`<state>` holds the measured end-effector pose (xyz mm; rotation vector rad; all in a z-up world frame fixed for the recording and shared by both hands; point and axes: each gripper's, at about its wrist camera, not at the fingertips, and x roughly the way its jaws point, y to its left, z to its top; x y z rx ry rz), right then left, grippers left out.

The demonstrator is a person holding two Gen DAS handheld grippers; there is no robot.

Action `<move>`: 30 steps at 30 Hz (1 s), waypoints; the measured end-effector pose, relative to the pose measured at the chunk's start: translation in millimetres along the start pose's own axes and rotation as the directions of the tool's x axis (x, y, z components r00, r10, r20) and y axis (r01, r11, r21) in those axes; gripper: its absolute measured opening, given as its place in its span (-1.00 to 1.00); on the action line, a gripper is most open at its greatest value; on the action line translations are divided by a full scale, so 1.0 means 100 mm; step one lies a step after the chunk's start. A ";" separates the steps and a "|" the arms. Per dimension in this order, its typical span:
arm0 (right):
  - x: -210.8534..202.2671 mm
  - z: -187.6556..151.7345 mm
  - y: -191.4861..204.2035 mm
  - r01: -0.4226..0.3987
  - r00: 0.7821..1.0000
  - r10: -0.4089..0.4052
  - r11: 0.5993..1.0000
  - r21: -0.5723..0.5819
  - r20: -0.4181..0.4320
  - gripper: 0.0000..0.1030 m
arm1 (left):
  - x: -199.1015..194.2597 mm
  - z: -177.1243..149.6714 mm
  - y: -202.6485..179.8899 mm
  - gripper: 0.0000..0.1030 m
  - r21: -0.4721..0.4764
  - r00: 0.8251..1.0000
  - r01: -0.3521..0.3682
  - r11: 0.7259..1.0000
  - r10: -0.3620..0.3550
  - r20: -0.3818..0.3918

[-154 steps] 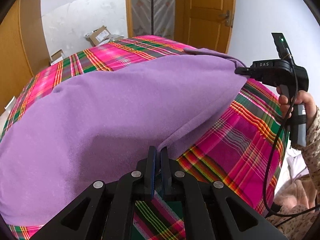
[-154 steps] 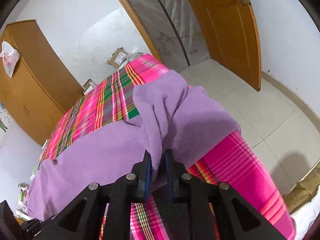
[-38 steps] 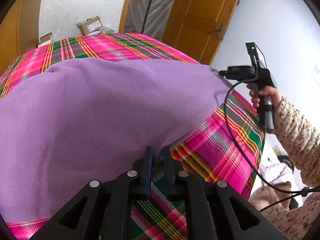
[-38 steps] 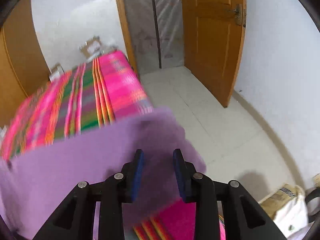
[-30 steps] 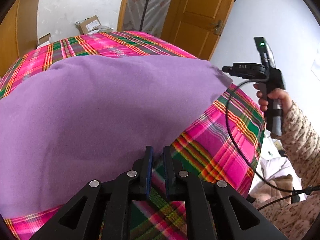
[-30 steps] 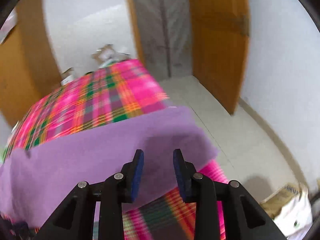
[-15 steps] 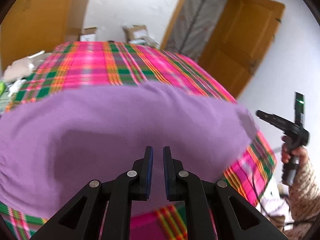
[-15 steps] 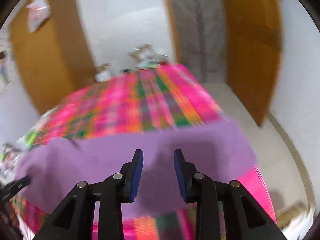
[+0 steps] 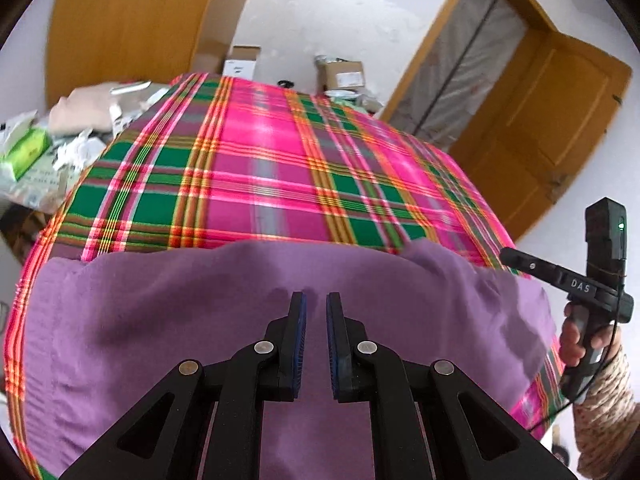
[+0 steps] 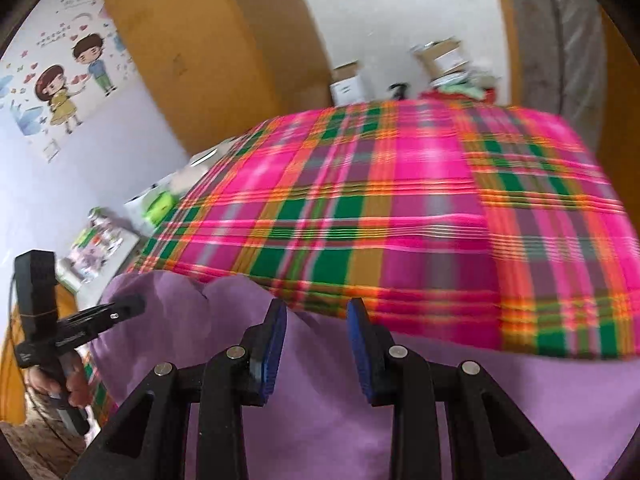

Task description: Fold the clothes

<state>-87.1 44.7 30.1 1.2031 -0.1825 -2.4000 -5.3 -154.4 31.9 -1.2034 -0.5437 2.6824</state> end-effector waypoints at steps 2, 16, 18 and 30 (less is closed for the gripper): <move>0.20 0.02 0.05 -0.026 0.999 0.026 1.000 -0.011 -0.032 -0.38 | 0.07 0.01 0.14 -0.80 -0.045 1.000 -0.031 0.998 0.031 -0.006; 0.57 0.02 0.10 0.011 0.996 -0.012 1.000 -0.017 -0.086 -0.38 | 0.08 -0.03 0.62 -0.80 -0.208 0.998 -0.070 0.976 0.070 -0.006; 0.53 0.08 0.08 -0.076 0.994 0.077 0.997 0.020 -0.082 -0.38 | 0.05 -0.03 0.63 -0.80 -0.206 0.996 -0.084 0.975 0.085 -0.002; 0.60 0.06 0.08 -0.261 0.949 0.275 0.960 0.103 -0.157 -0.72 | 0.06 -0.04 0.60 -0.80 -0.188 0.993 -0.120 0.975 0.119 -0.020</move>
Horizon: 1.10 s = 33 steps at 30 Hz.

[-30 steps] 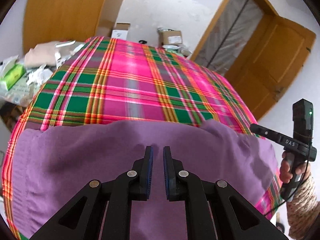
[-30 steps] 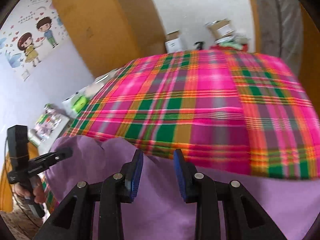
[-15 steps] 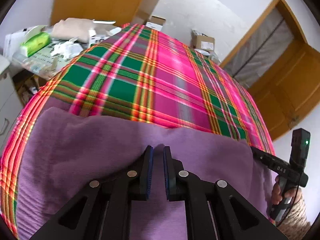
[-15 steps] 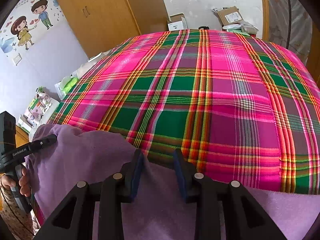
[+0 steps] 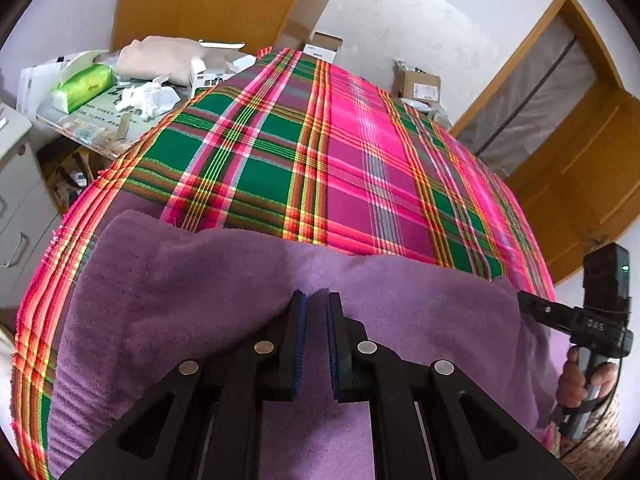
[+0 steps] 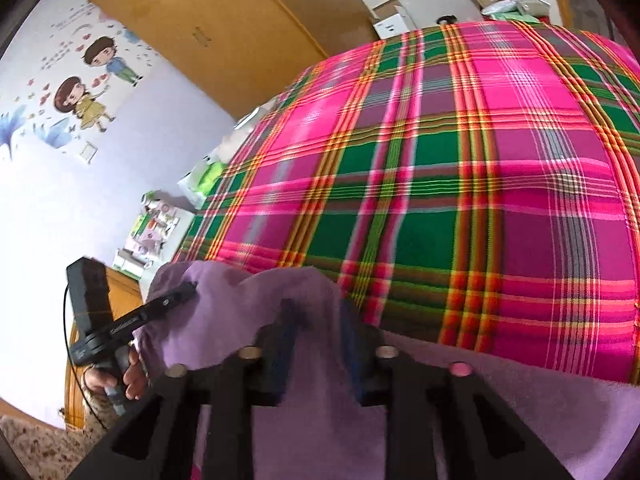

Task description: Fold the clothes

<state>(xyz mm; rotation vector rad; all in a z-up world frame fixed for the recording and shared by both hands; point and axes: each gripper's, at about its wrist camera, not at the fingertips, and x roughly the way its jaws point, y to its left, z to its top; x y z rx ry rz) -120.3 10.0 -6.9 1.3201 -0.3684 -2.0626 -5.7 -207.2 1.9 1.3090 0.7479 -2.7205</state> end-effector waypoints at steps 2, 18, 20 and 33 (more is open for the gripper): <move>-0.03 -0.04 0.03 -0.010 1.000 0.010 1.000 -0.016 -0.002 -0.80 | 0.00 0.00 -0.01 -0.80 0.002 1.000 -0.008 1.000 0.008 0.000; -0.26 -0.53 0.36 -0.063 0.996 0.051 0.980 -0.189 -0.067 -0.87 | 0.00 -0.04 -0.29 -0.80 0.046 0.999 0.046 0.998 -0.046 -0.001; -0.21 -0.57 0.35 -0.067 0.995 0.053 0.982 -0.174 -0.084 -0.87 | 0.01 -0.05 -0.33 -0.80 0.055 0.998 0.057 0.997 -0.057 -0.006; -0.25 -0.26 0.06 -0.169 0.984 0.170 0.985 0.030 -0.061 -0.40 | 0.08 -0.11 -0.34 -0.80 0.070 0.997 0.069 0.995 -0.067 -0.033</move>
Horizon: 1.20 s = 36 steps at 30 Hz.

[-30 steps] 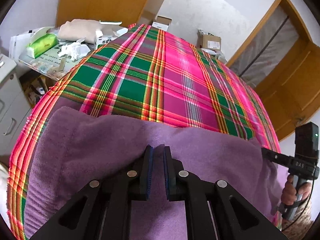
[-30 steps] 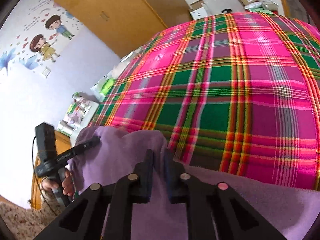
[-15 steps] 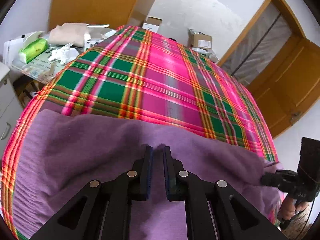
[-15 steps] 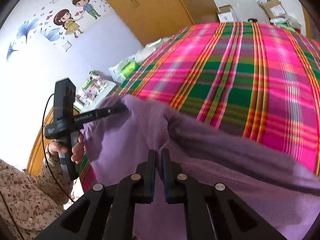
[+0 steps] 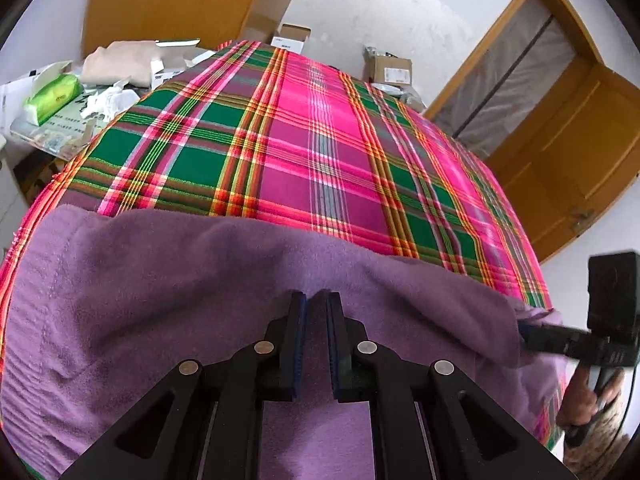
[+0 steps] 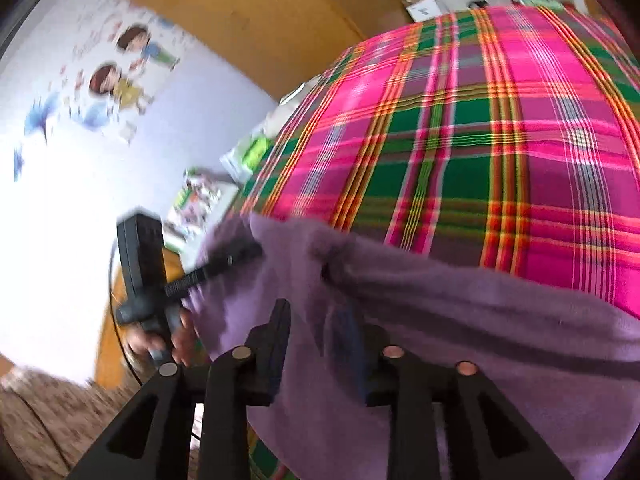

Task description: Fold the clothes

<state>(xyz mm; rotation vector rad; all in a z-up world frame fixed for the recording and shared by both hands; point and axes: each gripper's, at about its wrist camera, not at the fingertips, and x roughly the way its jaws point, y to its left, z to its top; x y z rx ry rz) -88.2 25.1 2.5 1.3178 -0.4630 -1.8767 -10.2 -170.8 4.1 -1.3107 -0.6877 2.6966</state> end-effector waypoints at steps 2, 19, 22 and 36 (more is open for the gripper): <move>0.06 0.06 -0.09 -0.037 0.999 0.038 0.998 0.044 -0.015 -0.40 | 0.00 0.00 0.00 -0.80 0.001 1.000 0.001 1.000 -0.001 0.001; 0.62 0.14 0.19 -0.129 0.988 0.127 0.992 -0.013 -0.091 -0.38 | 0.02 -0.02 0.04 -0.80 0.000 1.000 0.022 1.000 -0.022 0.008; 0.66 0.21 0.19 -0.130 0.988 0.130 0.991 -0.002 -0.078 -0.30 | 0.02 -0.02 0.04 -0.81 0.001 1.000 0.025 1.000 -0.025 0.010; 0.56 0.68 0.05 -0.029 0.998 0.028 0.999 0.013 0.047 -0.21 | 0.03 -0.02 0.05 -0.80 0.004 0.999 0.035 0.999 -0.035 0.015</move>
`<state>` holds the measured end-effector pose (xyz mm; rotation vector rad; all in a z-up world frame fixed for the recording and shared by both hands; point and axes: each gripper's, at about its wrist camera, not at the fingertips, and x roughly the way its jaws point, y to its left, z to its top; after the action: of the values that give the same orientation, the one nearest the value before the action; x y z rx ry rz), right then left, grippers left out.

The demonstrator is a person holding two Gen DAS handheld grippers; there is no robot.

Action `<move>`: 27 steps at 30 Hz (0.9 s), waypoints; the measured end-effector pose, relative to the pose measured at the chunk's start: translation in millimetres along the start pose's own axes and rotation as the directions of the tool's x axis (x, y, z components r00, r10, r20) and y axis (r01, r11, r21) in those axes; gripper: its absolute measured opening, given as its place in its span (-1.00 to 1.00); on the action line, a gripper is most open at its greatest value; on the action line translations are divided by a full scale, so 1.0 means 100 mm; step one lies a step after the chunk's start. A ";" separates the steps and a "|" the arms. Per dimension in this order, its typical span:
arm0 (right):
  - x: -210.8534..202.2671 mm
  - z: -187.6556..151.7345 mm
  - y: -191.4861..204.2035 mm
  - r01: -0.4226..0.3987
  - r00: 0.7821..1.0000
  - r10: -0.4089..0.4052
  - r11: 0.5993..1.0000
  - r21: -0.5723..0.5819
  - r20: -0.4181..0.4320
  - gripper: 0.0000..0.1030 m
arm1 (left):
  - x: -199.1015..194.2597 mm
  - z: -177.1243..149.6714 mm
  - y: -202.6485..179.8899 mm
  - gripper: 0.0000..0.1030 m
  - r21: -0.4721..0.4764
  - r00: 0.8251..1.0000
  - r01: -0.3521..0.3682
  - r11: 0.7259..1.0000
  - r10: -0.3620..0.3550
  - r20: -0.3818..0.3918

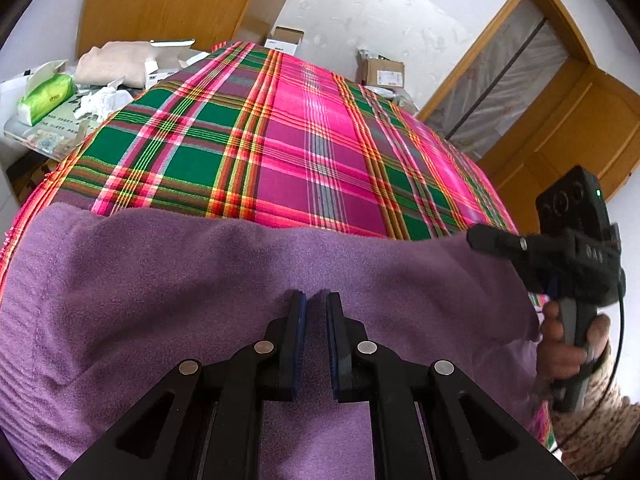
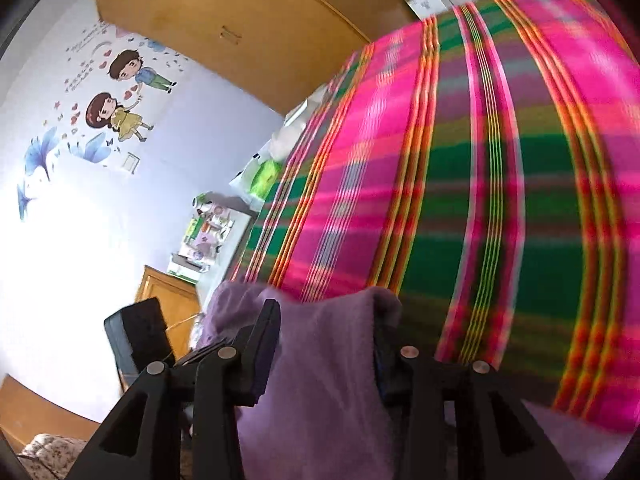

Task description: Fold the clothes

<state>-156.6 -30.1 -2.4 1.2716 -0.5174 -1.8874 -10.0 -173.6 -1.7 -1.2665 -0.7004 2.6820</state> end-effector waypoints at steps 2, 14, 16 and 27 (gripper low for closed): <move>-0.03 0.11 0.00 0.056 0.998 -0.054 0.998 -0.029 0.042 -0.20 | 0.00 0.00 0.00 -0.81 -0.001 1.000 0.002 1.000 -0.002 0.001; -0.33 0.22 -0.09 0.198 0.979 -0.191 0.975 -0.103 0.078 -0.20 | 0.00 0.01 0.01 -0.81 0.000 1.000 0.010 1.000 -0.010 0.000; -0.38 0.19 -0.11 0.282 0.959 -0.273 0.946 -0.157 0.077 -0.20 | 0.00 0.01 0.01 -0.81 -0.001 1.000 0.012 1.000 -0.012 0.000; -0.02 -0.06 -0.07 0.320 0.924 -0.378 0.847 -0.425 -0.057 -0.20 | 0.01 0.02 0.02 -0.80 0.000 1.000 0.011 1.000 -0.011 0.000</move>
<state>-153.4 -23.7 -8.7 1.2551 0.2020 -2.0418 -12.1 -175.9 -1.6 -1.2589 -0.7052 2.6728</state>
